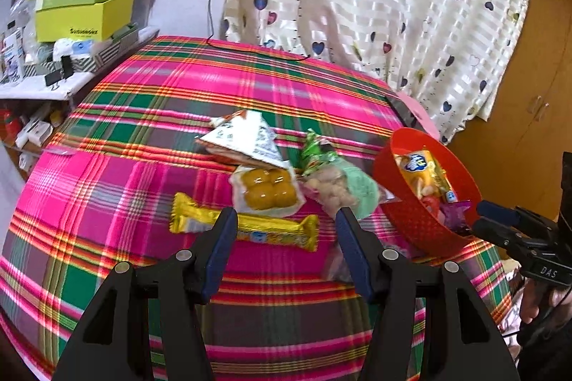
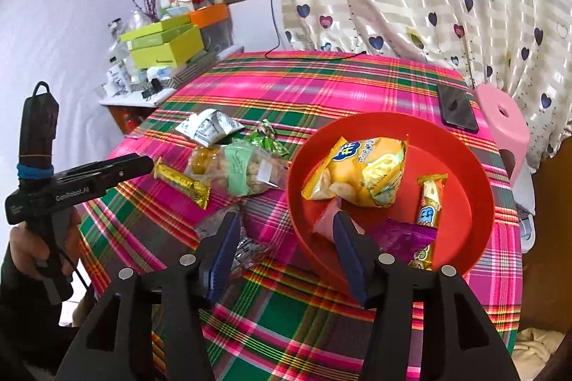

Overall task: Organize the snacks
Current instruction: 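Withdraw both tools from the basket toward the remaining snacks, then move the left tool to the gold wafer bar while the right tool moves to the clear nut bag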

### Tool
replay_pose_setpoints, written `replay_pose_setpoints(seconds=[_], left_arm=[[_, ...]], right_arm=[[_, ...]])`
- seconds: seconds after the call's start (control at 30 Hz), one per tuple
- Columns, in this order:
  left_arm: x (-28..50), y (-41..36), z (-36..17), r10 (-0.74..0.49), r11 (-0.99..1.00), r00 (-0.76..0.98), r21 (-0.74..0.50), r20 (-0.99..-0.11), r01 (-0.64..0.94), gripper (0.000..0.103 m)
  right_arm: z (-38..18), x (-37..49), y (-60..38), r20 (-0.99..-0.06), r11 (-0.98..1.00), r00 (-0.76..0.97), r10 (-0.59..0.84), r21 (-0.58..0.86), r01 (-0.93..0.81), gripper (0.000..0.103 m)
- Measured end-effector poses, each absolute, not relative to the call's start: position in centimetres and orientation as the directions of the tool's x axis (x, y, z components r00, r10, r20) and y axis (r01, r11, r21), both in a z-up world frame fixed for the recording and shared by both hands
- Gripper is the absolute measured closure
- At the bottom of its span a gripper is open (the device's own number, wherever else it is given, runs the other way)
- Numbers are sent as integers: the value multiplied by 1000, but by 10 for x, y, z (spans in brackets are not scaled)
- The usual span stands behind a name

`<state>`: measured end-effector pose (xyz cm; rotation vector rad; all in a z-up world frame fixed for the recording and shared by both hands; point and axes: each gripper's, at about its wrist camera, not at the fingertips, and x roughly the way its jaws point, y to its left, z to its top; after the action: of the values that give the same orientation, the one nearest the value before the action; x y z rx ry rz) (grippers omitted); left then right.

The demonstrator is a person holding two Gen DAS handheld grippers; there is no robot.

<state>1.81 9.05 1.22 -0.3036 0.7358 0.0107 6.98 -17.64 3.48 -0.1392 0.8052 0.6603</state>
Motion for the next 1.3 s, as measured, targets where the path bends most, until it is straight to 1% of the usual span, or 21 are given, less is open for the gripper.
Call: replay_pose_setpoints(seconds=[0.3, 0.5, 0.67, 0.8, 0.87, 1.03, 1.1, 1.3], left_arm=[[15, 106, -2, -85, 938, 726, -300, -682, -172, 45], [21, 111, -21, -136, 907, 688, -368, -713, -203, 45], [31, 117, -37, -155, 859, 661, -430, -734, -276, 45], [41, 120, -43, -125, 815, 657, -455, -743, -360, 43], [47, 120, -46, -104, 803, 652, -450, -751, -390, 40], [65, 118, -47, -30, 812, 643, -394, -765, -430, 39], [71, 117, -47, -6, 837, 630, -349, -776, -421, 39], [66, 114, -47, 7, 897, 618, -268, -786, -352, 39]], right_arm=[[36, 69, -169, -709, 784, 501, 495, 117, -609, 49], [34, 70, -164, -715, 780, 494, 495, 114, -615, 49], [33, 70, -161, -715, 780, 494, 494, 113, -616, 49], [32, 71, -159, -717, 776, 490, 496, 113, -621, 49], [31, 72, -156, -719, 773, 486, 497, 113, -624, 49], [30, 78, -148, -720, 766, 482, 500, 109, -633, 49], [30, 81, -143, -720, 764, 481, 500, 105, -637, 49], [26, 96, -120, -733, 732, 449, 510, 97, -674, 48]])
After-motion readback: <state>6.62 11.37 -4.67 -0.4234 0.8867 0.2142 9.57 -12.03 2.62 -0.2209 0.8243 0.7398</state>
